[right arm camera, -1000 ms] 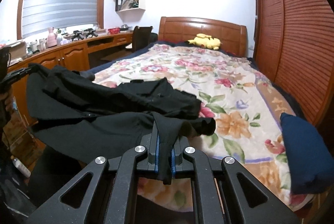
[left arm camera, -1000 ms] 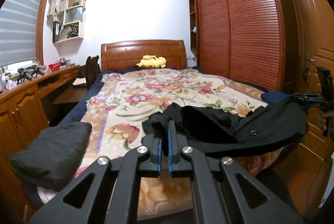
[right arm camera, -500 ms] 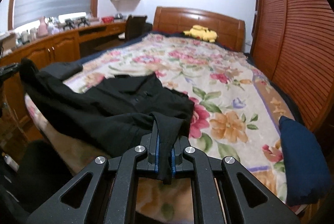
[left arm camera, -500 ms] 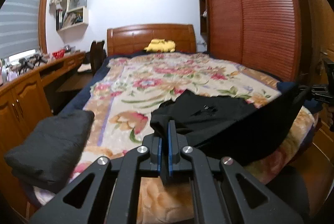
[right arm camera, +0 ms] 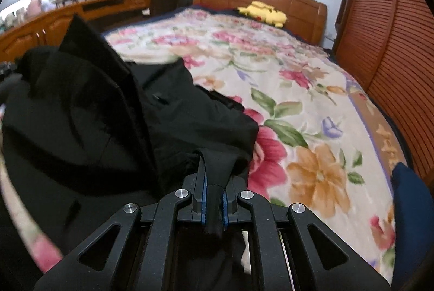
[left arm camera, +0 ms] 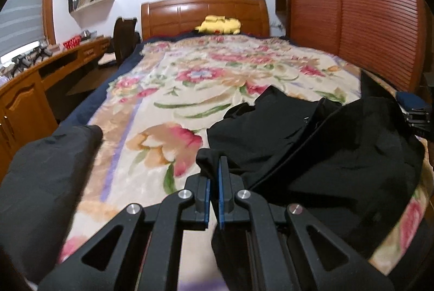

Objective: Fold large clothes
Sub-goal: 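Lift the hem with both tools and fold it up over the collar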

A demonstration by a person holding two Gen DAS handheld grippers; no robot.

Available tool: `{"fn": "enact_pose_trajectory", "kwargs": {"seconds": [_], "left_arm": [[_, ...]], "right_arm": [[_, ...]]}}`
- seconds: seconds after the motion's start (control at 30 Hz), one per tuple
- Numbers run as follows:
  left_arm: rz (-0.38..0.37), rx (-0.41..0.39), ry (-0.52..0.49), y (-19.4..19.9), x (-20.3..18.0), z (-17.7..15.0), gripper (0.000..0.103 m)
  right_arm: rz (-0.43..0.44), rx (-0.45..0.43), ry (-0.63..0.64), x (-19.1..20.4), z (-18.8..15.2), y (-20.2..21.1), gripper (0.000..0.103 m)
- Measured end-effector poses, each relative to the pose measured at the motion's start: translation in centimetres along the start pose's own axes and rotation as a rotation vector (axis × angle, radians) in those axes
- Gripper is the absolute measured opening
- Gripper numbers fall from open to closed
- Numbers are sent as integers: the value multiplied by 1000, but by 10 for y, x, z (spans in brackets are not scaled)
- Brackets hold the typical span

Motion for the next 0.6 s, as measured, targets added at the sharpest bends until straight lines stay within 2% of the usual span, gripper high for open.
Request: {"fn": "enact_pose_trajectory", "kwargs": {"seconds": [0.1,0.23,0.6], "left_arm": [[4,21,10,-34,7,8,1],[20,26,8,-65,16,28,1],[102,14,1,-125,46,100,1]], "right_arm": [[-13,19,2,-7,12,-28,5],[1,-1,-13,-18,40,-43,5],[-56,-36,-11,-36,126,-106,5]]}}
Point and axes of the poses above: each gripper's, at about its wrist camera, not at the fingertips, and y roughly against the way its jaws point, x to its left, z to its top, the point moved 4 cm from there along -y, roughly the way its jaws point, and after that the axes turned 12 degrees about -y, right-handed, at the moved point
